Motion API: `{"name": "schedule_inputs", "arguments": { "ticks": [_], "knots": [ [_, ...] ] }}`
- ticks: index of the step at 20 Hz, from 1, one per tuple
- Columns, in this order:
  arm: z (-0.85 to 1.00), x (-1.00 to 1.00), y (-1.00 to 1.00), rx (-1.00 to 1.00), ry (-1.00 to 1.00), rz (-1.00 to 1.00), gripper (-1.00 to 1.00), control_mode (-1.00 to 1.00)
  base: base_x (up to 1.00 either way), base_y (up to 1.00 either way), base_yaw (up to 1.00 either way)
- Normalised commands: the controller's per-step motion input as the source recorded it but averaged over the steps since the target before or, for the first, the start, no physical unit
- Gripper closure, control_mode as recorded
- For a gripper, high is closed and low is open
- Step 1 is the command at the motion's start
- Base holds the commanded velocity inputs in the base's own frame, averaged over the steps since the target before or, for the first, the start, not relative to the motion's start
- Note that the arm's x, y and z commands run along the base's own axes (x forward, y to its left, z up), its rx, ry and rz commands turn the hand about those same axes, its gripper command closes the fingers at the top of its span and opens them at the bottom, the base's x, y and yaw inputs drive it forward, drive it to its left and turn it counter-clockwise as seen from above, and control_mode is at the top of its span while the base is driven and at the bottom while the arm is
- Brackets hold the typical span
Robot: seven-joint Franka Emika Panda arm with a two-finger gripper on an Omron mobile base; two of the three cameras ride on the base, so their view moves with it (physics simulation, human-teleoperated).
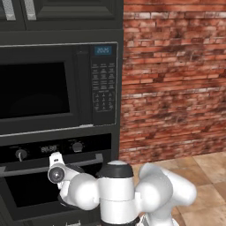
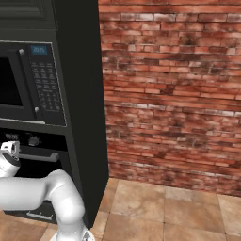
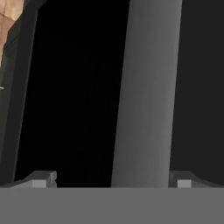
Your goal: Take the fish from the oven and place it on the plate on the counter.
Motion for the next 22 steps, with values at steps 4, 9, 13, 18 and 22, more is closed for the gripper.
{"name": "schedule_inputs", "arguments": {
  "ticks": [4,9,13,18,22],
  "knots": [
    [-0.01,0.3,0.09,0.0,0.0,0.0,-1.0,-1.0,0.0,0.0,0.0],
    [-0.01,0.09,0.0,0.0,0.0,0.0,-1.0,-1.0,0.0,0.0,0.0],
    [0.0,0.0,0.05,0.0,0.0,0.0,1.0,-1.0,0.0,0.0,0.0],
    [0.0,0.01,0.08,0.0,0.0,0.0,1.0,-1.0,0.0,0.0,0.0],
    [0.0,0.0,0.0,0.0,0.0,0.0,1.0,-1.0,0.0,0.0,0.0]
  ]
}}
